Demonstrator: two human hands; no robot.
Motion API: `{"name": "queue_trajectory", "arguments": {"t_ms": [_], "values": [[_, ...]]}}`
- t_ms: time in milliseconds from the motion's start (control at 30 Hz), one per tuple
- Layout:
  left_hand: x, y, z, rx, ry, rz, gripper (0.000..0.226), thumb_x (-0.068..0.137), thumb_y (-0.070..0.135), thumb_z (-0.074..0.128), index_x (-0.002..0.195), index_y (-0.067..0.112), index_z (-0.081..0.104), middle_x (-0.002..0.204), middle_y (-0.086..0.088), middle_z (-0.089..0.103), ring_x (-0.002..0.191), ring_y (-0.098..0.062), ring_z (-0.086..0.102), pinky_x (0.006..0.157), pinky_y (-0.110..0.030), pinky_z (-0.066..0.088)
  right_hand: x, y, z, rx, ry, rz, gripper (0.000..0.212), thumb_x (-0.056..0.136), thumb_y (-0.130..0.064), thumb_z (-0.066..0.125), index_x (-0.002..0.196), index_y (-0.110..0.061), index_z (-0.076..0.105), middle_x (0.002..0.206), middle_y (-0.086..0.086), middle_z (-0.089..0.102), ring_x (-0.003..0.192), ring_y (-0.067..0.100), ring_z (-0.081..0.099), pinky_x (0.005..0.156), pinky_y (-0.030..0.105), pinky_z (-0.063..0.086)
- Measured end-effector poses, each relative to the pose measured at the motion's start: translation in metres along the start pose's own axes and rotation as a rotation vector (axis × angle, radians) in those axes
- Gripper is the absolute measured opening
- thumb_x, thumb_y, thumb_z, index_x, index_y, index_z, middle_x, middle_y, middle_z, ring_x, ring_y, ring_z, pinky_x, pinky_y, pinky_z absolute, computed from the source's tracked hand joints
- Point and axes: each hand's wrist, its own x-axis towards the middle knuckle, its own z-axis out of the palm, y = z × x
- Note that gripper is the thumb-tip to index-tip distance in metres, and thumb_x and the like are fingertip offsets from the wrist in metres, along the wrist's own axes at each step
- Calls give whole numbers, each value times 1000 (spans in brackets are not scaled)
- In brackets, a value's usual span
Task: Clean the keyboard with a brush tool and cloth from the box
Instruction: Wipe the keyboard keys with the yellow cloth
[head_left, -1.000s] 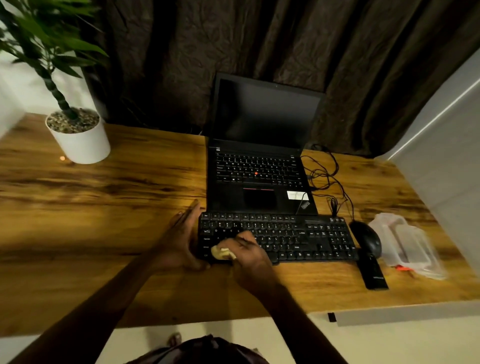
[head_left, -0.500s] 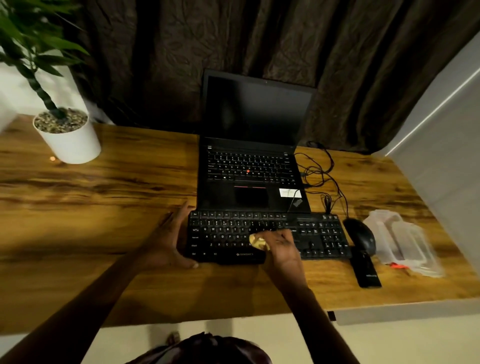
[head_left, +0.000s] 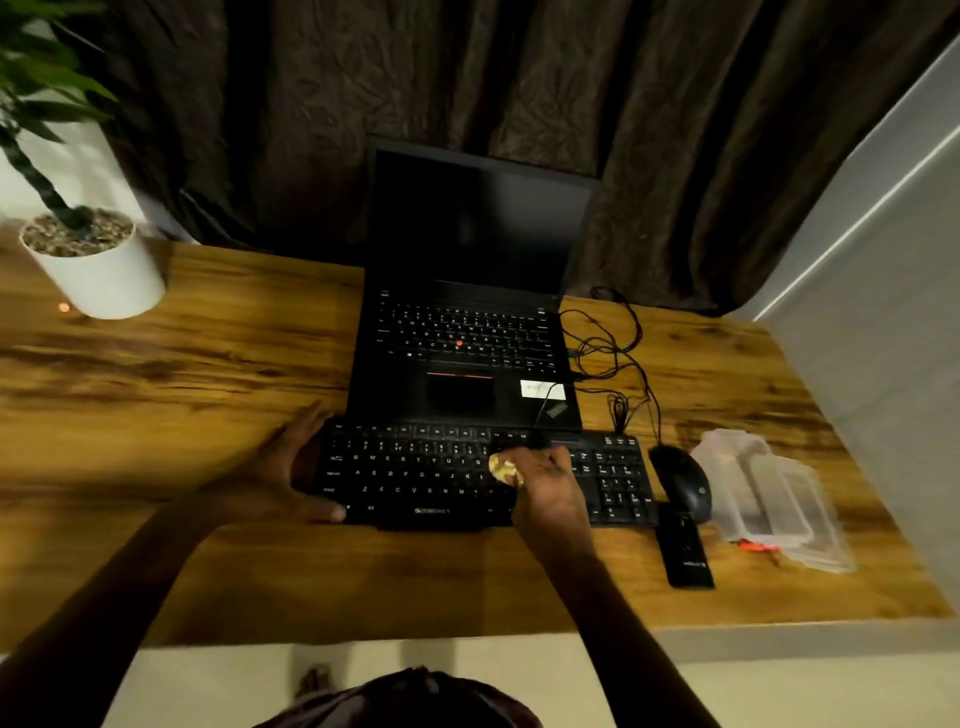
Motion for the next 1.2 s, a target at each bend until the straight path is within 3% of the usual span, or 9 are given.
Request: {"name": "queue_trajectory", "arguments": {"t_ms": [100, 167, 300, 400, 533, 667, 800, 1000, 1200], "values": [[-1, 29, 17, 164, 224, -70, 145, 35, 98, 61, 158, 34, 16, 164, 4, 21, 152, -20, 15, 124, -45, 14, -1, -6, 1, 15, -47, -90, 61, 86, -45, 22, 115, -13, 66, 108, 9, 70, 110, 28, 53, 78, 41, 56], [1, 43, 41, 284, 417, -13, 133, 51, 102, 44, 157, 22, 27, 164, -6, 26, 152, -24, 18, 125, -46, 10, -3, -10, 4, 29, -91, -142, 55, 87, -35, 23, 114, -14, 65, 109, 8, 70, 110, 28, 53, 77, 38, 55], [-7, 71, 108, 330, 628, 145, 85, 87, 76, 41, 146, 15, 48, 153, -8, 45, 145, -27, 34, 121, -48, 24, 8, 8, -1, -8, -103, -94, 33, 92, -14, 50, 121, -26, 60, 120, 0, 63, 117, 22, 46, 84, 29, 49], [-8, 86, 150, 477, 592, 237, 69, 94, 64, 39, 140, 15, 54, 146, -6, 53, 141, -23, 39, 122, -43, 19, 17, 20, -11, -45, -143, 35, 51, 87, -3, 56, 127, -34, 52, 132, -3, 51, 123, 17, 40, 95, 32, 50], [6, 87, 173, 654, 466, 279, 69, 101, 62, 25, 129, 13, 64, 136, -8, 62, 133, -26, 48, 120, -44, 18, 19, 13, -15, -54, -201, -53, 46, 89, -4, 54, 130, -27, 51, 130, -1, 55, 126, 20, 38, 100, 35, 46], [13, 89, 179, 722, 438, 245, 71, 102, 61, 21, 123, 12, 68, 135, -10, 62, 131, -28, 50, 121, -45, 15, 19, 24, -16, 2, -200, -106, 45, 89, 2, 54, 126, -24, 54, 124, 0, 57, 120, 21, 44, 94, 36, 49], [13, 93, 182, 766, 449, 285, 65, 102, 58, 26, 128, 13, 65, 144, -9, 55, 139, -25, 38, 124, -44, 5, 28, 40, -22, -10, -182, -144, 36, 94, -7, 55, 125, -23, 55, 124, 0, 58, 121, 20, 41, 97, 32, 45], [11, 98, 202, 854, 401, 378, 62, 103, 56, 29, 141, 14, 55, 151, -6, 48, 146, -24, 35, 121, -53, 15, 44, 48, -32, -49, -213, -242, 38, 91, -6, 63, 126, -22, 61, 132, -2, 52, 123, 19, 38, 108, 30, 37], [13, 94, 204, 902, 392, 381, 62, 103, 57, 27, 146, 18, 48, 154, -4, 45, 146, -24, 34, 117, -53, 20, 61, 97, -65, -131, -240, -130, 41, 86, -3, 65, 117, -30, 65, 131, -5, 55, 125, 19, 41, 109, 37, 37]]}}
